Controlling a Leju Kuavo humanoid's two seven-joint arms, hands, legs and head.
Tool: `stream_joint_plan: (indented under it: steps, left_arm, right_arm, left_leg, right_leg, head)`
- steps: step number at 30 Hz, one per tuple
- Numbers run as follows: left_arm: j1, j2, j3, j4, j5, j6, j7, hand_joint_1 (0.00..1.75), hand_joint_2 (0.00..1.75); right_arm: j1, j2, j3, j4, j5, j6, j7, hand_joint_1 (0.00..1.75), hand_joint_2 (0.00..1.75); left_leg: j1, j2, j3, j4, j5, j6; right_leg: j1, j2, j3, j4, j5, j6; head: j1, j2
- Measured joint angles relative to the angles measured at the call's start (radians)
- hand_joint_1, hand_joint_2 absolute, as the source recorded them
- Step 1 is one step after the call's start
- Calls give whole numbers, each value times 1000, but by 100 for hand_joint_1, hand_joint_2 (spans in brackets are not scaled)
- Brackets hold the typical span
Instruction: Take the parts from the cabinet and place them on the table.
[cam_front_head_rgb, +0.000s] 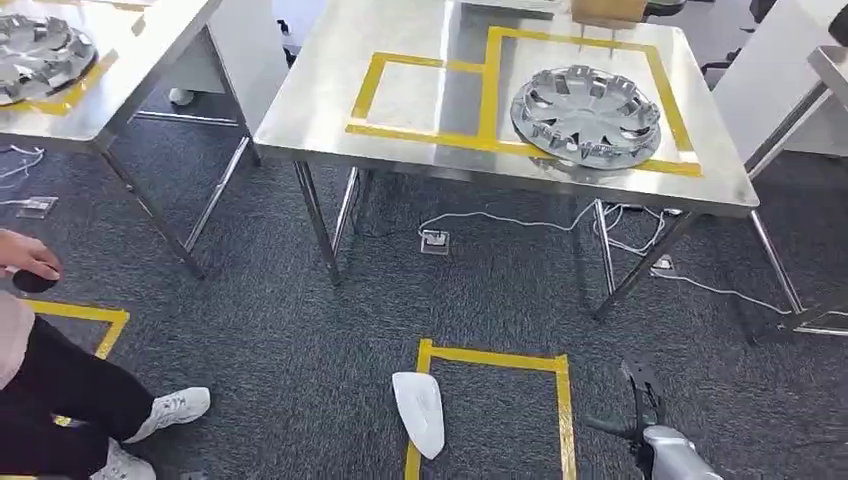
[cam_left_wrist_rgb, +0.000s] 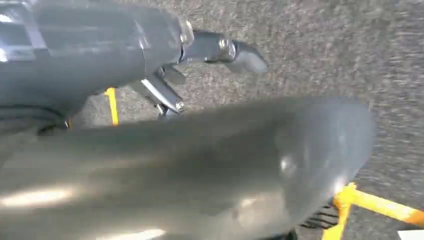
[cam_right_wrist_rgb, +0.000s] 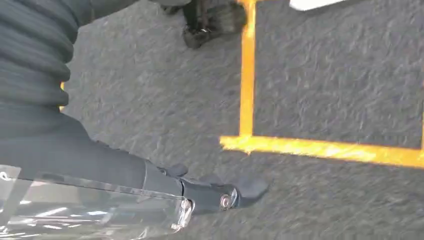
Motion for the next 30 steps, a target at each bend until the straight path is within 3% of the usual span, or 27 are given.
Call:
stream_joint_plan:
  steps: [2, 3, 4, 5, 6, 7, 8, 9, 11, 13, 14, 15, 16, 17, 18, 19, 21, 22, 23, 24, 26, 28, 30]
  left_arm:
    - [2, -1, 0, 1, 0, 0, 0, 0, 0]
    - [2, -2, 0, 3, 0, 0, 0, 0, 0]
    - [2, -2, 0, 3, 0, 0, 0, 0, 0]
    - [3, -2, 0, 3, 0, 0, 0, 0, 0]
    - [3, -2, 0, 4, 0, 0, 0, 0, 0]
    - [3, -2, 0, 4, 0, 0, 0, 0, 0]
    - [2, -2, 0, 4, 0, 0, 0, 0, 0]
    - [2, -2, 0, 4, 0, 0, 0, 0, 0]
    - [2, -2, 0, 5, 0, 0, 0, 0, 0]
    - [5, 0, 0, 6, 0, 0, 0, 0, 0]
    - [6, 0, 0, 6, 0, 0, 0, 0, 0]
    - [4, 0, 0, 7, -5, 2, -3, 0, 0]
    - [3, 0, -1, 6, -33, 16, -26, 0, 0]
    - [1, 1, -2, 5, -68, 38, -39, 0, 0]
    - [0, 6, -3, -5, -103, 83, -28, 0, 0]
    - [2, 17, -3, -29, -134, 135, 1, 0, 0]
    - [11, 40, -5, -79, -155, 185, 47, 0, 0]
    - [20, 61, -6, -109, -165, 198, 58, 0, 0]
    - [23, 77, -8, -129, -170, 196, 57, 0, 0]
    - [21, 89, -8, -140, -173, 190, 56, 0, 0]
    - [21, 102, -8, -162, -179, 173, 51, 0, 0]
    - [22, 106, -9, -174, -185, 163, 51, 0, 0]
    - [22, 112, -10, -180, -189, 147, 48, 0, 0]
  right_arm:
    - [0, 0, 2, 1, 0, 1, 0, 0, 175]
    - [0, 2, 4, 2, 0, 1, 0, 0, 175]
    - [0, 2, 6, 3, 0, 1, 0, 0, 175]
    - [0, 2, 6, 4, 0, 1, 0, 0, 175]
    - [-1, 2, 7, 4, 0, 1, 0, 0, 175]
    - [-3, 1, 8, 4, 0, 1, 0, 0, 175]
    - [-8, 1, 9, 4, 0, 1, 0, 0, 175]
    - [-12, 0, 10, 4, 0, 1, 0, 0, 175]
    - [-11, -1, 12, 4, 0, 1, 0, 0, 175]
    - [-8, -1, 16, 5, 0, 1, 0, 0, 175]
    - [-10, 0, 18, 5, 0, 1, 0, 0, 175]
    - [-10, 2, 19, 5, -4, 3, 0, 0, 175]
    - [-3, 2, 20, 5, -31, 20, -2, 0, 175]
    - [17, 3, 20, 5, -66, 40, -20, 0, 175]
    - [48, 6, 19, 5, -106, 58, -56, 0, 175]
    - [79, 11, 19, 5, -129, 66, -92, 0, 0]
    - [126, 20, 21, 11, -145, 70, -116, 0, 0]
    - [142, 25, 21, 15, -151, 70, -116, 0, 0]
    - [148, 28, 22, 18, -158, 70, -116, 0, 0]
    - [151, 31, 22, 19, -163, 71, -116, 0, 0]
    - [153, 33, 23, 21, -177, 71, -115, 0, 0]
    - [155, 35, 24, 23, -188, 71, -115, 0, 0]
    - [158, 34, 26, 26, -193, 71, -115, 0, 0]
  left_leg:
    - [0, 0, -33, 1, 26, 0]
    - [0, 0, -48, 2, 39, 0]
    - [0, 0, -64, 2, 50, -2]
    - [0, 1, -78, 3, 62, -5]
    - [0, 1, -92, 3, 73, -8]
    - [0, 2, -100, 3, 82, -12]
    - [0, 4, -105, 3, 92, -18]
    - [-5, 5, -111, 5, 100, -25]
    - [-1, 12, -112, -5, 123, -37]
    - [-1, 12, -117, -15, 138, -52]
    - [0, 10, -127, -3, 107, -54]
    - [1, 6, -147, 53, 28, -53]
    - [1, 3, -166, 124, -32, -54]
    - [0, 1, -182, 192, -71, -55]
    - [-1, 0, -194, 263, -84, -56]
    - [-1, 1, -192, 302, -57, -55]
    - [-5, 1, -148, 269, 15, -49]
    - [-9, 0, -79, 178, 37, -40]
    - [-13, -4, -11, 74, 25, -29]
    - [-15, -5, 27, 27, -5, -23]
    - [-17, -1, 28, 0, -11, -25]
    - [-12, 0, 27, -14, -15, -14]
    - [-7, 1, 20, -18, -4, 1]
  right_leg:
    - [-5, 0, -20, 152, -108, 11]
    - [-7, 0, -19, 204, -116, 13]
    - [-10, 0, -7, 219, -95, 14]
    - [-11, 0, 21, 198, -59, 13]
    - [-11, 0, 73, 133, -18, 11]
    - [-12, 1, 130, 53, 0, 8]
    - [-11, 4, 210, -59, -16, 2]
    - [-8, 5, 252, -138, -38, -7]
    - [-4, 7, 245, -142, -37, -16]
    - [-8, 3, 229, -153, -10, -35]
    - [-6, -1, 223, -153, 1, -40]
    - [-5, 0, 201, -152, 14, -50]
    - [-2, 1, 186, -151, 21, -52]
    - [1, 0, 176, -150, 29, -54]
    - [5, -7, 166, -149, 36, -56]
    - [10, -15, 156, -146, 42, -57]
    - [14, -20, 135, -133, 47, -57]
    - [15, -21, 123, -122, 49, -56]
    - [13, -19, 115, -112, 50, -55]
    - [18, -17, 106, -106, 52, -51]
    - [15, -12, 101, -99, 60, -41]
    - [17, -8, 91, -96, 68, -30]
    - [11, 0, 71, -50, 18, -10]
  head:
    - [8, 0]
    - [11, 0]
    - [14, 0]
    - [16, 0]
    - [19, 0]
    - [22, 0]
    - [29, 0]
    - [33, 0]
    - [28, 0]
    - [32, 0]
    - [26, 0]
    - [14, 0]
    - [4, 0]
    - [-4, 0]
    - [-12, 0]
    - [-14, 0]
    - [-14, 0]
    - [-14, 0]
    - [-18, 0]
    - [-18, 0]
    - [-17, 0]
    - [-19, 0]
    - [-9, 0]
